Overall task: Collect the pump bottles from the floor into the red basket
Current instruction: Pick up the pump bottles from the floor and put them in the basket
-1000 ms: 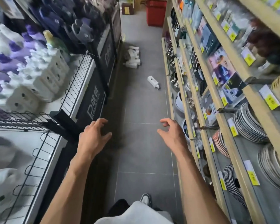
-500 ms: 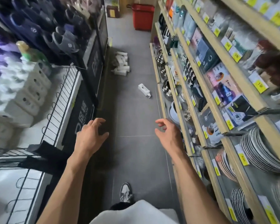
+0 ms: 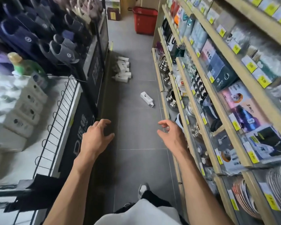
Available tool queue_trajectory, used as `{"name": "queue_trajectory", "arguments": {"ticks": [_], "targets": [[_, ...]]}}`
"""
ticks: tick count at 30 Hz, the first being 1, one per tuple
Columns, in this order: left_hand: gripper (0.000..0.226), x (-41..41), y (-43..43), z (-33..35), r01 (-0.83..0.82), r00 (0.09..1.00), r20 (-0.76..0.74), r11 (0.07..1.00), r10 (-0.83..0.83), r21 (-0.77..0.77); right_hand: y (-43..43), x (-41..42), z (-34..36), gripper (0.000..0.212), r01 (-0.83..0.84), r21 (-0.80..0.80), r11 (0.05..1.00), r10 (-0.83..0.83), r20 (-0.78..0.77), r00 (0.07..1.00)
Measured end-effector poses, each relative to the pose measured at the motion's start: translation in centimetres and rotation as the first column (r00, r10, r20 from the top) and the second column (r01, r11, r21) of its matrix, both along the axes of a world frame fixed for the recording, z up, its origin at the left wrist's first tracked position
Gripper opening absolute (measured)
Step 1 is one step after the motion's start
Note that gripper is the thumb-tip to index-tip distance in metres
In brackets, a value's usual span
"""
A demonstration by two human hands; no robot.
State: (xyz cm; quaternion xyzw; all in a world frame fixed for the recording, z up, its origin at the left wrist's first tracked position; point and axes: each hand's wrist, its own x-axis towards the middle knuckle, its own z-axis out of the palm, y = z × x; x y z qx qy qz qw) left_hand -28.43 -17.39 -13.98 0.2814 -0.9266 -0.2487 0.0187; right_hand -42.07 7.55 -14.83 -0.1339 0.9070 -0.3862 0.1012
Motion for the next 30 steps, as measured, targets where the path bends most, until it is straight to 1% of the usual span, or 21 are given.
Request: {"name": "queue_trajectory", "arguments": {"ticks": [5, 8, 12, 16, 23, 26, 30], "targets": [[0.051, -6.1, -2.1, -0.3, 0.023, 1.0, 0.008, 1.0, -0.023, -0.016, -3.3, -6.4, -1.3, 0.028, -0.03, -0.025, 0.999, 0.031, 0.042, 0.999], [0.052, -9.6, -3.5, 0.0, 0.012, 1.0, 0.023, 0.999, -0.011, -0.04, -4.7, -10.5, -1.4, 0.029, -0.043, -0.01, 0.999, 0.044, 0.057, 0.997], [0.052, -13.9, -5.6, 0.8, -0.017, 1.0, 0.006, 0.998, 0.018, -0.052, -6.6, -16.0, -1.1, 0.03, -0.058, -0.026, 0.998, 0.059, 0.055, 0.997], [0.053, -17.7, -7.6, 1.0, -0.043, 0.999, -0.021, 0.996, 0.041, -0.073, -8.7, -20.6, -0.6, 0.033, -0.07, -0.005, 0.998, 0.07, 0.038, 0.997], [0.052, -23.0, -10.8, 0.5, -0.077, 0.997, -0.006, 0.996, 0.077, -0.053, -12.0, -26.4, -0.9, 0.033, -0.063, -0.016, 0.998, 0.064, 0.038, 0.997], [0.052, -25.7, -13.4, 0.2, -0.074, 0.997, 0.009, 0.996, 0.075, -0.047, -13.9, -29.2, -1.4, 0.034, -0.045, -0.023, 0.999, 0.046, 0.047, 0.998], [0.052, -29.8, -17.5, 0.2, -0.07, 0.998, -0.009, 0.997, 0.07, -0.029, -17.9, -33.0, -1.3, 0.034, -0.047, -0.018, 0.999, 0.048, 0.049, 0.998]]}}
